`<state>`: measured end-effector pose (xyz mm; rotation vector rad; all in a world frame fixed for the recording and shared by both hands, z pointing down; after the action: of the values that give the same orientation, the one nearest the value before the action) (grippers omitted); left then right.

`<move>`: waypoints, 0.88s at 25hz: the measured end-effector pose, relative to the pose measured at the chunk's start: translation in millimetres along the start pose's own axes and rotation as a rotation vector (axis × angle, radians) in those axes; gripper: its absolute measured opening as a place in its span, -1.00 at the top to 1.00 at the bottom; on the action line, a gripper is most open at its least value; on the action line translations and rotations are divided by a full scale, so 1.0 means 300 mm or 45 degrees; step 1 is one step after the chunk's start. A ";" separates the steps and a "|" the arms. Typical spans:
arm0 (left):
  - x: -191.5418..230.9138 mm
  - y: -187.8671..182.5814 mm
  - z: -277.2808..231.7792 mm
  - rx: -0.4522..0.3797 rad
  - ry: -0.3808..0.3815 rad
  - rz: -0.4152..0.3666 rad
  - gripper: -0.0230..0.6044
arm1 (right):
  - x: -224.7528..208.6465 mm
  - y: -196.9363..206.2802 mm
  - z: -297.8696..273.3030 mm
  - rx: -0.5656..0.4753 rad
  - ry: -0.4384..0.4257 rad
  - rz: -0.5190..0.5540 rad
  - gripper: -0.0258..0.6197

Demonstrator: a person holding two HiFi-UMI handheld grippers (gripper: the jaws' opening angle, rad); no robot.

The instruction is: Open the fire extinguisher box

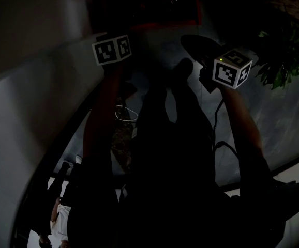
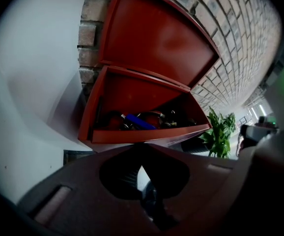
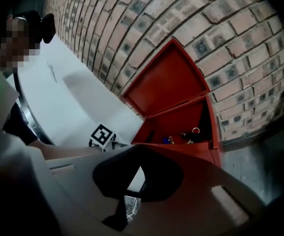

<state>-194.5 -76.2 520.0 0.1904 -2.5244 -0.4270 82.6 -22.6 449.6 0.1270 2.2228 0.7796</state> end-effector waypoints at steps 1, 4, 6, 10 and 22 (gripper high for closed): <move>0.003 -0.004 0.002 -0.003 0.000 -0.008 0.93 | 0.001 0.007 -0.019 0.020 0.001 0.012 0.92; 0.003 -0.007 0.004 -0.016 0.009 -0.051 0.93 | -0.012 0.044 -0.082 0.095 0.028 0.046 0.92; 0.001 -0.003 0.007 -0.022 0.024 -0.062 0.93 | -0.020 0.061 -0.124 0.131 0.048 0.069 0.92; -0.002 -0.008 0.019 -0.010 0.031 -0.073 0.93 | 0.008 0.036 -0.175 0.114 0.043 0.087 0.92; -0.068 -0.016 -0.017 0.022 0.140 -0.191 0.93 | 0.027 -0.047 -0.113 -0.009 -0.045 0.000 0.92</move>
<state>-174.6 -77.4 512.0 0.4015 -2.4152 -0.4410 55.4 -48.1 454.1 0.1362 2.1865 0.7796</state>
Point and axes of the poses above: the fingertips, and each gripper's own axes: z backward along the fingers, x to its left, y out of its underside, the point moved 10 cm from there along z, backward along the fingers, and after that the axes turned 9 degrees about y, right-handed, at the moved point
